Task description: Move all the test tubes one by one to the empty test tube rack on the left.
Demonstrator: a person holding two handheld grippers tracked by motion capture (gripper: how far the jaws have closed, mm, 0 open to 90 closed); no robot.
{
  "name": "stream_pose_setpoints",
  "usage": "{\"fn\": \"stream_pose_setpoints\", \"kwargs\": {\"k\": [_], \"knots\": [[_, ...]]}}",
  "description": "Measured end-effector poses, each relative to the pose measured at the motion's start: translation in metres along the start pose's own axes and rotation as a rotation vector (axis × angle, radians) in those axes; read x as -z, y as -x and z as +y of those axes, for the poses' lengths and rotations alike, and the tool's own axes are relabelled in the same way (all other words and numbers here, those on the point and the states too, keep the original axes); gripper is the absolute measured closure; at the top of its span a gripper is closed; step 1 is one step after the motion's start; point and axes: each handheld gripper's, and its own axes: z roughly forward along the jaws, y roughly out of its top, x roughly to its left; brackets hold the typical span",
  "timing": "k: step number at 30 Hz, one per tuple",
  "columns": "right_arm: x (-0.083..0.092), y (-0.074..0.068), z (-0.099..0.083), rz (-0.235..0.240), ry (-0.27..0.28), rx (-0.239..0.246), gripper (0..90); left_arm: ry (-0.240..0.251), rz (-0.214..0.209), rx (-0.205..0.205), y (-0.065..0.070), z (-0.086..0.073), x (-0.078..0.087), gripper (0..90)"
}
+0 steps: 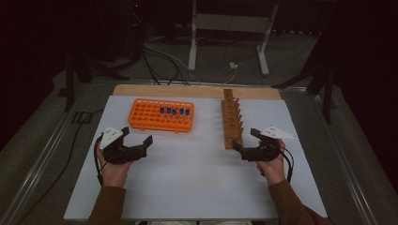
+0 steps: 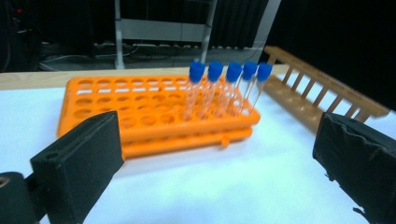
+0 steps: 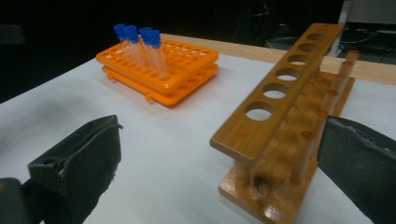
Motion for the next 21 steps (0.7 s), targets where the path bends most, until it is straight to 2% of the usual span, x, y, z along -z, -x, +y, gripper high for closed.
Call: {"fn": "stream_pose_setpoints", "kwargs": {"k": [3,6,12,21], "knots": [[0.005,0.004,-0.002,-0.005,0.02,-0.015,0.0,0.018,-0.007,-0.001,-0.001,-0.005,0.009,1.0],[0.009,0.007,-0.003,-0.011,0.034,-0.029,0.0,0.021,0.013,-0.02,0.001,-0.008,0.018,1.0],[0.016,0.008,-0.003,-0.028,0.044,-0.006,0.0,0.029,0.055,-0.053,0.0,-0.02,0.032,0.9],[0.023,0.007,-0.001,-0.04,0.07,0.036,0.0,0.079,0.091,-0.011,-0.005,-0.02,0.041,0.9]]}}
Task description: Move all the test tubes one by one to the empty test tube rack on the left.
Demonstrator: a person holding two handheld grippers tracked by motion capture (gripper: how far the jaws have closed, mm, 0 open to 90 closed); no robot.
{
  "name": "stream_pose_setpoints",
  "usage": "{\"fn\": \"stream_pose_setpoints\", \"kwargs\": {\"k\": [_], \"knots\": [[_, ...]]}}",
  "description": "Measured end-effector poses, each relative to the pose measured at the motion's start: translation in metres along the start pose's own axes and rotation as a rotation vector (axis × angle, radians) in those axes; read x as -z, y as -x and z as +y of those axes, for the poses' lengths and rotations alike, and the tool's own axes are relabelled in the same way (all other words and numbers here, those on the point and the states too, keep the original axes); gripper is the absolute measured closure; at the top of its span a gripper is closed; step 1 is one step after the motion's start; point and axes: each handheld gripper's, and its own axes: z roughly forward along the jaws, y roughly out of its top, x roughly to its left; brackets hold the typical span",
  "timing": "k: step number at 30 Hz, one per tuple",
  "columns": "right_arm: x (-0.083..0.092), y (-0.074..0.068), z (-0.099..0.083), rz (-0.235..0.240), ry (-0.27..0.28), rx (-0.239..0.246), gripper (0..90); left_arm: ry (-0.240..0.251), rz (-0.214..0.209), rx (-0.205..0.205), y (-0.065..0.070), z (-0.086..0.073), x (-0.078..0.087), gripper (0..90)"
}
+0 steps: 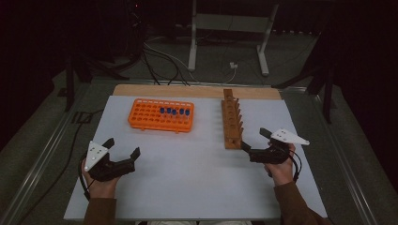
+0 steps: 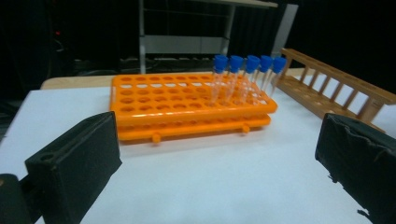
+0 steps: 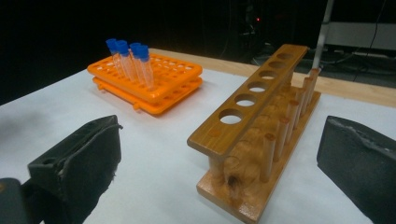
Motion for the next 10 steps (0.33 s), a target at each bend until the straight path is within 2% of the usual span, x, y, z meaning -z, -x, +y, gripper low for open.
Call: {"fn": "stream_pose_setpoints", "kwargs": {"k": [4,7,10], "knots": [[-0.0008,-0.0005,-0.0037,0.001,-0.011,-0.007,0.0,0.003,0.008,0.018,-0.0006,0.0003,0.0012,0.9],[-0.0022,-0.0043,-0.0072,-0.008,-0.031,0.022,0.0,-0.006,0.01,0.022,-0.0007,-0.0007,0.0005,0.9],[-0.0025,-0.0067,-0.0097,-0.008,-0.037,0.028,0.0,-0.015,0.007,0.021,-0.0004,-0.0012,-0.0008,0.9]]}}
